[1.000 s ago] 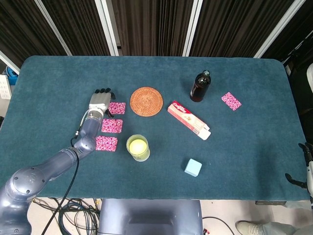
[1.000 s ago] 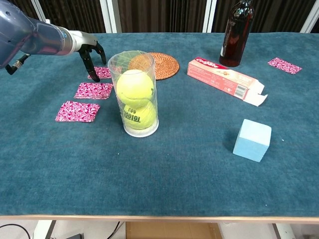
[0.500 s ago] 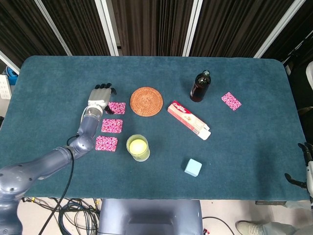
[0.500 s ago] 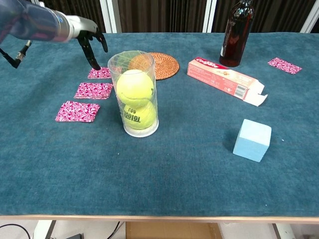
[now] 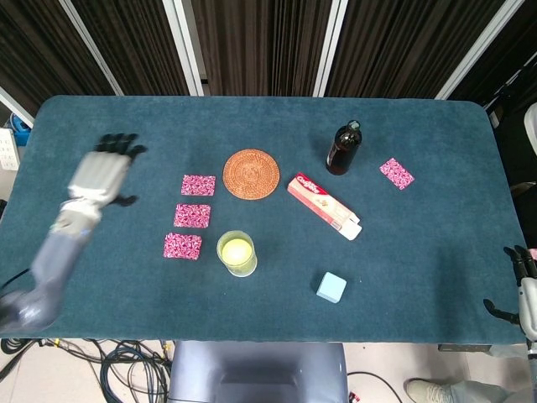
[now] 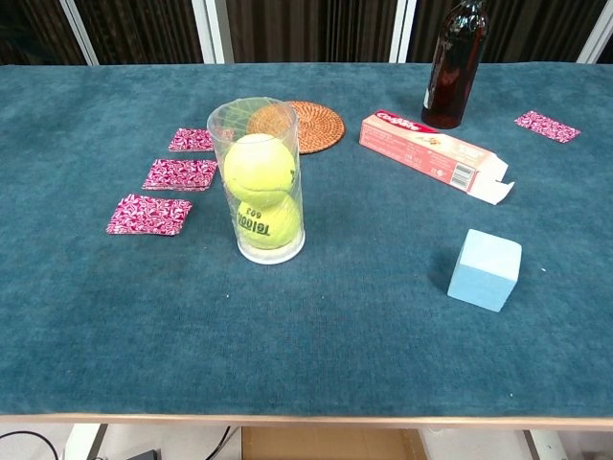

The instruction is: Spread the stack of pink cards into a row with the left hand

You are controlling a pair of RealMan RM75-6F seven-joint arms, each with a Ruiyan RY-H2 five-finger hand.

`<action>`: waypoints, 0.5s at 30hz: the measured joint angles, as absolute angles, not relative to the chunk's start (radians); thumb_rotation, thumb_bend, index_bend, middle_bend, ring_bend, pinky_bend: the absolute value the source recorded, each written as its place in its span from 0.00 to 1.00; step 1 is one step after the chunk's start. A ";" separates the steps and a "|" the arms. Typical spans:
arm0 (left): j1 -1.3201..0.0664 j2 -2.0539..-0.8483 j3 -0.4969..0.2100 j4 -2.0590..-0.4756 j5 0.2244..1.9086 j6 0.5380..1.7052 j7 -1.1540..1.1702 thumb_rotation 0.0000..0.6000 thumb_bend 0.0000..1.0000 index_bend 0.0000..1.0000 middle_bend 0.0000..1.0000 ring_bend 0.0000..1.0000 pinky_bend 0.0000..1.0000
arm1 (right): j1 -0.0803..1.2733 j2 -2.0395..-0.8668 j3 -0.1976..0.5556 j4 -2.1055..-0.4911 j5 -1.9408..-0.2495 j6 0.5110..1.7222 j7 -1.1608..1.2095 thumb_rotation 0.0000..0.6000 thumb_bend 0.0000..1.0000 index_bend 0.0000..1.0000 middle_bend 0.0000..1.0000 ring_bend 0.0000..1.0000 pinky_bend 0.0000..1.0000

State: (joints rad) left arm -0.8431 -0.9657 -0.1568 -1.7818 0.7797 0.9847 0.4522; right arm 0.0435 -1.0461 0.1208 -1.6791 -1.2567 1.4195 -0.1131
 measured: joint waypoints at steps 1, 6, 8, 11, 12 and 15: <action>-0.801 -0.935 -0.138 -1.808 0.833 1.020 0.432 1.00 0.18 0.21 0.11 0.00 0.00 | 0.042 -1.046 0.121 -1.681 -1.263 1.430 -0.115 1.00 0.17 0.11 0.08 0.15 0.19; -0.537 -0.873 -0.008 -1.856 1.179 1.248 0.268 1.00 0.18 0.21 0.11 0.00 0.00 | 0.037 -1.046 0.118 -1.685 -1.295 1.452 -0.118 1.00 0.17 0.11 0.08 0.15 0.19; -0.419 -0.874 0.047 -1.844 1.303 1.347 0.194 1.00 0.18 0.21 0.10 0.00 0.00 | 0.037 -1.047 0.116 -1.682 -1.309 1.457 -0.115 1.00 0.17 0.11 0.08 0.15 0.19; -0.279 -0.890 0.110 -1.803 1.423 1.481 0.094 1.00 0.18 0.20 0.10 0.00 0.00 | 0.036 -1.050 0.114 -1.675 -1.329 1.470 -0.106 1.00 0.17 0.11 0.08 0.15 0.19; -0.249 -0.897 0.124 -1.786 1.449 1.513 0.068 1.00 0.18 0.20 0.10 0.00 0.00 | 0.036 -1.051 0.115 -1.673 -1.333 1.473 -0.102 1.00 0.17 0.11 0.08 0.15 0.20; -0.188 -0.927 0.143 -1.729 1.511 1.594 0.007 1.00 0.18 0.20 0.10 0.00 0.00 | 0.035 -1.053 0.116 -1.670 -1.340 1.479 -0.090 1.00 0.17 0.11 0.08 0.15 0.20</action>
State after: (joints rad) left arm -0.1877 -0.9272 0.1433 -1.7287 1.5108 1.5936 0.0074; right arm 0.0354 -1.0528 0.1158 -1.6701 -1.3404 1.4786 -0.0902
